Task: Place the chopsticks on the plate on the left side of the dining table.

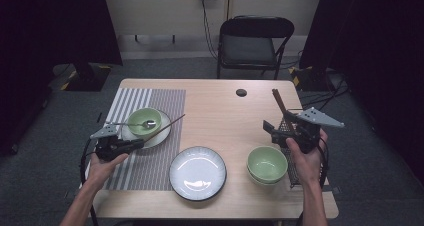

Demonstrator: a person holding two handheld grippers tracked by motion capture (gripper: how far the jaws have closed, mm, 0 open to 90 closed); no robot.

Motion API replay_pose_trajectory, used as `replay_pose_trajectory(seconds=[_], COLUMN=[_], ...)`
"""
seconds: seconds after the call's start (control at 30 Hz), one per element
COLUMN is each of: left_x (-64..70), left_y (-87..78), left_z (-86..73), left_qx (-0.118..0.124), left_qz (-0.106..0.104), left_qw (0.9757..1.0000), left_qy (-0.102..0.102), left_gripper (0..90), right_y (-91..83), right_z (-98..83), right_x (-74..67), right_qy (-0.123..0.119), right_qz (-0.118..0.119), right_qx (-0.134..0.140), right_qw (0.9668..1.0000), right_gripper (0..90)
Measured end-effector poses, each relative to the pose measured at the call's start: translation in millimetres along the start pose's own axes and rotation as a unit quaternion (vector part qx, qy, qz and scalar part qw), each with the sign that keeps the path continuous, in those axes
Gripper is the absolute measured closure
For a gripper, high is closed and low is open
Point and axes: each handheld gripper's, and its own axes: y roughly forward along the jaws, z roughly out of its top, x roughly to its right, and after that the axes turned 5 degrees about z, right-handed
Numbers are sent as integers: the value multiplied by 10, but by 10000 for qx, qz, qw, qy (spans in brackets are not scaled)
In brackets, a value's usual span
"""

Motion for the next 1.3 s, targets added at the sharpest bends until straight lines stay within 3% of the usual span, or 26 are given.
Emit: replay_pose_trajectory(seconds=[0.17, 0.27, 0.83, 1.3], left_x=[-28, -70, -131, -166], left_y=[26, 35, 100, 122], left_z=[-27, -60, -127, -152], left_qx=[-148, -176, -372, -344], left_qz=[73, 121, 308, 360], left_qw=[9999, 9997, 9988, 9986], left_qy=[10, -70, -64, -150], left_gripper=[842, 842, 841, 811], right_y=[4, 16, 30, 56], right_z=[-9, -15, -30, -46], right_x=[-2, -2, 4, 3], right_qy=[-1, -2, 0, 24], right_qz=[-13, 19, 11, 77], right_qx=[-16, -37, -98, -95], right_qw=[10000, 10000, 10000, 9999], right_gripper=[157, 158, 158, 159])
